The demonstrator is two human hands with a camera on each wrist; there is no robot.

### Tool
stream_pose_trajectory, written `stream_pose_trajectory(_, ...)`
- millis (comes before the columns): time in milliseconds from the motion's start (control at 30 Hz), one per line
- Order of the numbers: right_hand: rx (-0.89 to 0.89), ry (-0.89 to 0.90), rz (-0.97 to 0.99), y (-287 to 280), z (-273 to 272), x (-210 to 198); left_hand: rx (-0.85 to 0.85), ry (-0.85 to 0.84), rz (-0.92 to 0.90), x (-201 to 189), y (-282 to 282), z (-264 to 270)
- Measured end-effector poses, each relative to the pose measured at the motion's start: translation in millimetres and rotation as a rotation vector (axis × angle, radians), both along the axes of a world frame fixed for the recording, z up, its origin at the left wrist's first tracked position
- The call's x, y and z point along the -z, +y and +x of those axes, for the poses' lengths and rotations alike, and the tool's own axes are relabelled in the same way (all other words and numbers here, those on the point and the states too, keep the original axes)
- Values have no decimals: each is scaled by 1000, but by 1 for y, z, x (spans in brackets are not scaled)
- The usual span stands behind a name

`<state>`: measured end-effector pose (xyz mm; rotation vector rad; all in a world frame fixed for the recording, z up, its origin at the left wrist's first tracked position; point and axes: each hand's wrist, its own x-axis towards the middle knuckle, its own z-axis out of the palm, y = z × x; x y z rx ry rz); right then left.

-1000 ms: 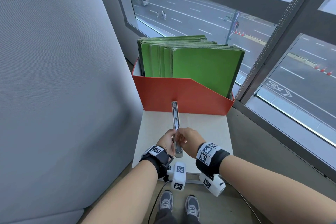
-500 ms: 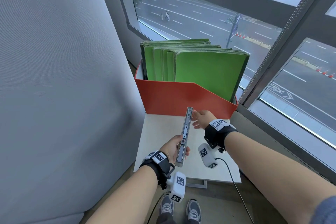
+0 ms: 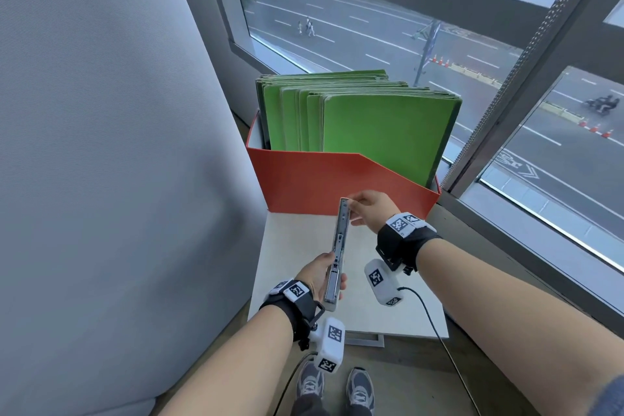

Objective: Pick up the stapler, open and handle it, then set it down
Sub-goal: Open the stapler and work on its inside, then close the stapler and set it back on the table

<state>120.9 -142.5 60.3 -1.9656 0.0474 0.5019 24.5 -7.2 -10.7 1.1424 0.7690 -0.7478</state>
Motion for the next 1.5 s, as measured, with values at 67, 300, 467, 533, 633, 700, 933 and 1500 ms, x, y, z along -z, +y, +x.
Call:
stream_pose_trajectory(67, -89, -82, -31, 1, -5, -7, -41, 33, -30, 1, -2, 6)
stream_pose_trajectory(300, -273, -237, -94, -7, -35, -22, -195, 24, -110, 0, -5, 24)
stream_pose_trajectory(467, -416, -328, -114, -11, -56, -6, -171, -57, -168, -6, -10, 31)
stream_pose_trajectory(533, -444, -359, -123, -13, -63, 4, -160, -75, -183, -6, -12, 32)
stream_pose_trajectory(633, -350, -305, -76, -17, -69, 17, -125, -70, -155, -7, -12, 34)
stream_pose_trajectory(700, -200, -211, -51, -21, -70, 27, -116, -82, -117, -4, -12, 34)
stream_pose_trajectory(933, 29, 331, 184, -13, -78, 51, -194, -159, -54, 9, -11, 31)
stream_pose_trajectory(1500, 89, 323, 275, -18, -85, 60, -42, -220, 166, 15, -26, 34)
